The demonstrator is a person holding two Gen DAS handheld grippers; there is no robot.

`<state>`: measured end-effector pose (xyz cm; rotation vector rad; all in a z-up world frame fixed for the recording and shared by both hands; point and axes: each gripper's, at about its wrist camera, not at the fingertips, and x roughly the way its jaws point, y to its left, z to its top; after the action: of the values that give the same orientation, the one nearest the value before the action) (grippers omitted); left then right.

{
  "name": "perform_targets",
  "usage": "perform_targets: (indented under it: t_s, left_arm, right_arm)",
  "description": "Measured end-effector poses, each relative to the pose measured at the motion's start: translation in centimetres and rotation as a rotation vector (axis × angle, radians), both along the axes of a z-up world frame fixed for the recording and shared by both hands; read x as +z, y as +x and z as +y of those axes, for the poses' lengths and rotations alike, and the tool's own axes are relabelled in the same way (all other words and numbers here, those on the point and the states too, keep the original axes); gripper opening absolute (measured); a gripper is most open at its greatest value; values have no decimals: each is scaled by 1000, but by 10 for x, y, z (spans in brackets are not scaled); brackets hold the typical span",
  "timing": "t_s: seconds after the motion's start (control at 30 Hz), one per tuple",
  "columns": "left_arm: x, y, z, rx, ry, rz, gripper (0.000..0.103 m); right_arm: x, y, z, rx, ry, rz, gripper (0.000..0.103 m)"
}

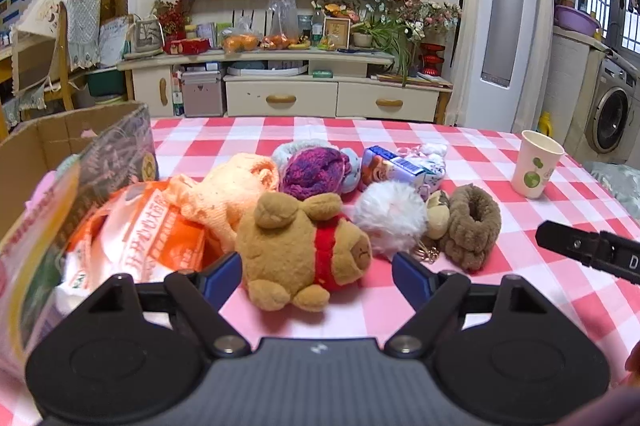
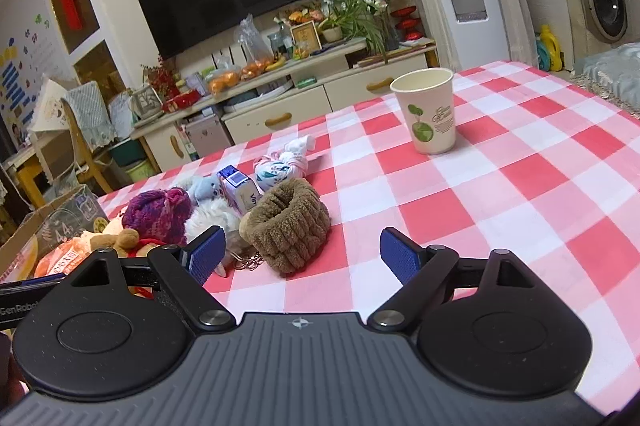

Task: Organize soft objects
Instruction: 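Grasp the brown fuzzy ring with the right tool while the left tool grasps the teddy bear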

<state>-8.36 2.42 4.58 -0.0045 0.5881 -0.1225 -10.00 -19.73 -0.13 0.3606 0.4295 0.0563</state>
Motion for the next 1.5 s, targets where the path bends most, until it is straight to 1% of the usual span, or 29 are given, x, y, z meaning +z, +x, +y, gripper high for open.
perform_targets:
  t_s: [0.13,0.3,0.47,0.63,0.77,0.9,1.03,1.13,1.37,1.4,1.5]
  left_arm:
    - [-6,12,0,-7,14,15,82]
    - [-14,28,3,-25,-4,41,83]
    - [-17,41,5,-21,-29,38,90]
    - [-20,52,1,-36,-19,31,96]
    - [-26,61,-3,-46,23,33,98]
    - [-32,70,1,-44,10,58,99]
    - [-38,76,6,-26,-7,95,91]
    - [-39,75,5,-29,19,91,85]
    - [-40,70,7,-36,11,85,80]
    - [-40,69,7,-36,8,84,80]
    - [-39,65,6,-41,-1,84,80]
  right_arm:
    - [2,11,1,10,-10,-3,103]
    - [0,26,4,25,-27,12,103]
    - [-4,40,9,44,-41,45,103]
    - [-6,50,15,54,-69,71,103]
    - [-7,54,17,50,-79,94,103]
    - [-7,58,20,49,-89,109,103]
    - [-6,63,23,53,-91,120,103]
    - [-6,64,25,59,-105,123,103]
    - [-4,67,28,44,-145,108,103]
    - [-4,67,29,44,-149,108,102]
    - [-4,68,31,46,-170,104,94]
